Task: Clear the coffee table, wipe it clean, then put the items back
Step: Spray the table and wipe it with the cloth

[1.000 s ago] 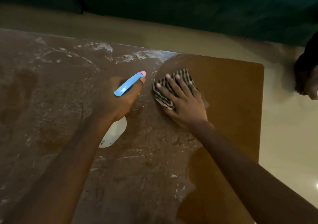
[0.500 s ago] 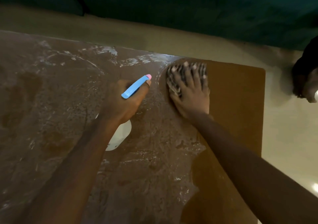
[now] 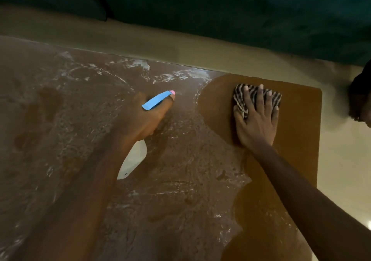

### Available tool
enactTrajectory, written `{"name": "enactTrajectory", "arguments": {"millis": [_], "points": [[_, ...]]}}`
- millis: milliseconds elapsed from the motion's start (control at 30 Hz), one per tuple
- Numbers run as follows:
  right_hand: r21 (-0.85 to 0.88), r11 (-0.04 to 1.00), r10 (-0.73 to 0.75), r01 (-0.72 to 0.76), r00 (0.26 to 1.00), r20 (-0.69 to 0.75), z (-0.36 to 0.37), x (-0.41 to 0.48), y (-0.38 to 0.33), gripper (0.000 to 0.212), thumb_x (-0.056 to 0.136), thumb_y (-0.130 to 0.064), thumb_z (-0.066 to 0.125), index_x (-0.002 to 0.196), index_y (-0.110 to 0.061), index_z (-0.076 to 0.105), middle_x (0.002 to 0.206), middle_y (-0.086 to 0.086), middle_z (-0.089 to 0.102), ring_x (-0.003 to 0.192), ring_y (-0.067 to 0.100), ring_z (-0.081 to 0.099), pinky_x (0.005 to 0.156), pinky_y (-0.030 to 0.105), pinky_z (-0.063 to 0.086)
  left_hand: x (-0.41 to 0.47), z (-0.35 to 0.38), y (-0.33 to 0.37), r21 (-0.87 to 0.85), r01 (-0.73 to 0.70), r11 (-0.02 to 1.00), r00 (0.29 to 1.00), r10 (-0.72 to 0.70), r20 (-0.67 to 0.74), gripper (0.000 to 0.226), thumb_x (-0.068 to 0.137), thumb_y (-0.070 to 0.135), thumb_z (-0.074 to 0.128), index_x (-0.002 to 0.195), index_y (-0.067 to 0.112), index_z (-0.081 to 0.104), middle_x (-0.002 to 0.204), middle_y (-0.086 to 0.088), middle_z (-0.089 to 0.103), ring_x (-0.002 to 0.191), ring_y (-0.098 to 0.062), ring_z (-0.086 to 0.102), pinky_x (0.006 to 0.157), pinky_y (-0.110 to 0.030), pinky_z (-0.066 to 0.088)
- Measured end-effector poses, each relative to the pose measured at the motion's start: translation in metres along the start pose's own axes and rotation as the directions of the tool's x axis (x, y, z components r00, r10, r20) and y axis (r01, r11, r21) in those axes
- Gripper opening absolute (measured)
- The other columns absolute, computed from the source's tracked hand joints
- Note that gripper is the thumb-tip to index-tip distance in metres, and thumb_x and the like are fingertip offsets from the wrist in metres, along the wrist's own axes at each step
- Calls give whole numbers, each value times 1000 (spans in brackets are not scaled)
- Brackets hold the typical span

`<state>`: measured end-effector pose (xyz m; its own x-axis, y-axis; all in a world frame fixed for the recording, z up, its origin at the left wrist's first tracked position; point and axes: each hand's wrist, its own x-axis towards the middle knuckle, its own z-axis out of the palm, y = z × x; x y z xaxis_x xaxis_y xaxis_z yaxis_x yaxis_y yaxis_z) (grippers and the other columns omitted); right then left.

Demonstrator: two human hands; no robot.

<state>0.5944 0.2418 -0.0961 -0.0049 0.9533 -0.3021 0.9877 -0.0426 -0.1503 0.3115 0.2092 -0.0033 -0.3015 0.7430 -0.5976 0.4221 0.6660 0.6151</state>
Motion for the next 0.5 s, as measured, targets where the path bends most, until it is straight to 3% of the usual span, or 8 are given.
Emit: {"name": "enactTrajectory", "arguments": {"millis": [233,300,367,500], "points": [[15,1000,-16,16,1000,-20,0,41,-77,66,100,-65,20,156,-42,-5,167,-1,-11,152,24,-15,121,49,-8,-5,-14,-5,-67,-63,996,995,57,-87,66,83,67,55,84,1,63,84,-26,64,76,-39,65,57,-40,56],[36,995,-92,92,996,-11,2,50,-110,67,99,-66,21,157,-42,-1,167,0,-9,153,25,-13,120,50,-10,-8,-20,-10,-82,-97,992,991,88,-104,69,83,68,55,84,0,63,82,-26,63,75,-41,62,56,-46,56],[27,980,-199,199,980,-6,7,51,-144,67,99,-65,23,157,-42,1,168,0,-7,153,27,-10,118,50,-10,-12,-27,-15,-108,-156,982,980,140,-142,67,87,62,56,83,-4,61,80,-30,60,71,-45,58,53,-44,51],[-63,889,-452,454,891,42,22,25,-175,66,99,-63,25,157,-42,4,168,-1,-3,154,25,-6,122,49,-5,-24,-37,-21,-118,-275,954,943,244,-225,56,94,46,55,79,-8,59,73,-32,56,65,-45,53,45,-44,42]]}}
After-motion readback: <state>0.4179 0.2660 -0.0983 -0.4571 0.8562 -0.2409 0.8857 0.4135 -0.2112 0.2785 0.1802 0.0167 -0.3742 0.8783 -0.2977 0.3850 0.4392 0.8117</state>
